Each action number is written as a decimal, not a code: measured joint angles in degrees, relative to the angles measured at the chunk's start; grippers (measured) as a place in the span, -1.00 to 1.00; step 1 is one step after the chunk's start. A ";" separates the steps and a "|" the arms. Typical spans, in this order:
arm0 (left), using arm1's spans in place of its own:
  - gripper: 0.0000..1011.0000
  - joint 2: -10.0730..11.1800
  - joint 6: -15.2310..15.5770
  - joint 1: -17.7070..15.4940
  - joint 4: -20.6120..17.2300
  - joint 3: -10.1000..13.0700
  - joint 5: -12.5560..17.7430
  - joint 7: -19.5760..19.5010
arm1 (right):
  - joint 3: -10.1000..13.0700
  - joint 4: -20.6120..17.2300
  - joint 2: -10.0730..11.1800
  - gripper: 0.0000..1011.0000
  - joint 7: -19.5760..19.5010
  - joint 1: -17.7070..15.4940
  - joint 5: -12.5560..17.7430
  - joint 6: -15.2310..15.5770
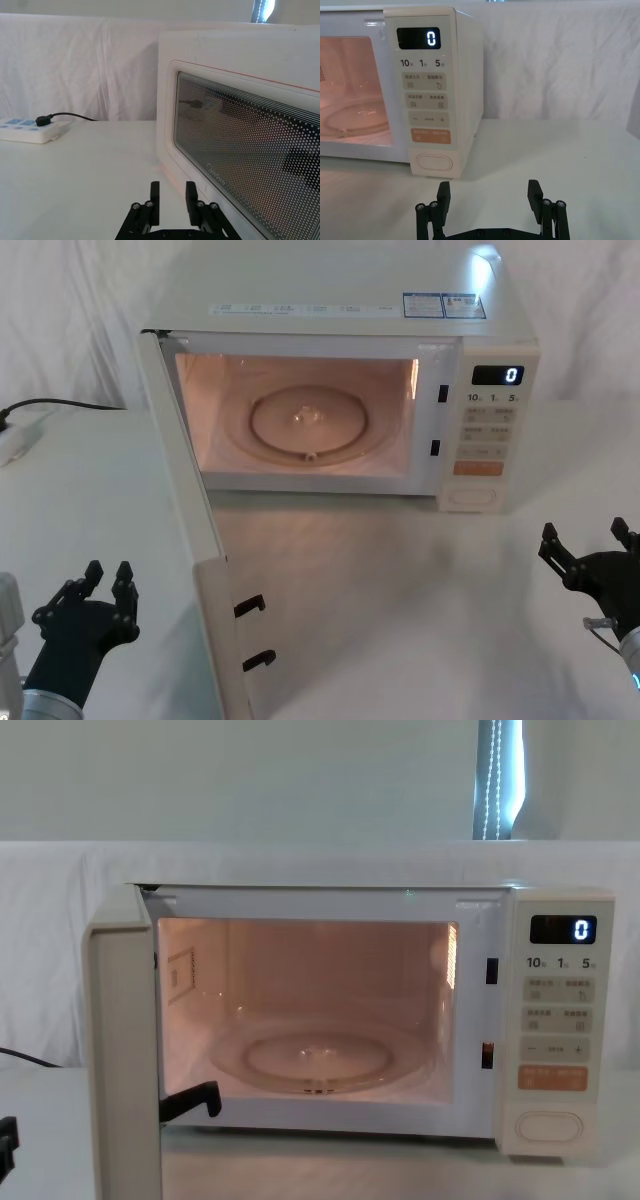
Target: Press the button to open the microwave door with one hand; close the microwave door with the other hand.
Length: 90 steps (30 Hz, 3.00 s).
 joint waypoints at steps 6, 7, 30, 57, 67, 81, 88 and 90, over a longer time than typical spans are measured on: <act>-0.65 0.00 0.00 0.00 0.00 0.00 0.00 0.00 | 0.00 0.00 0.00 0.98 0.00 0.00 0.00 0.00; -0.68 0.00 0.00 0.00 0.00 0.00 0.00 0.00 | 0.00 0.00 0.00 0.98 0.00 0.00 0.00 0.00; -1.00 0.40 6.73 1.12 -4.69 -6.36 -8.03 -7.93 | 0.00 0.00 0.00 0.98 0.00 0.00 0.00 0.00; -1.00 8.12 14.77 -3.12 -10.17 -4.75 -21.41 -15.33 | 0.00 0.00 0.00 0.98 0.00 0.00 0.00 0.00; -1.00 9.35 15.01 -5.91 -10.25 -2.16 -22.04 -14.90 | 0.00 0.00 0.00 0.98 0.00 0.00 0.00 0.00; -1.00 9.95 14.35 -10.56 -8.20 2.58 -22.15 -13.38 | 0.00 0.00 0.00 0.98 0.00 0.00 0.00 0.00; -1.00 9.68 13.38 -13.70 -6.12 5.65 -20.82 -11.83 | 0.00 0.00 0.00 0.98 0.00 0.00 0.00 0.00; -1.00 9.51 12.92 -14.87 -5.29 6.93 -19.78 -11.09 | 0.00 0.00 0.00 0.98 0.00 0.00 0.00 0.00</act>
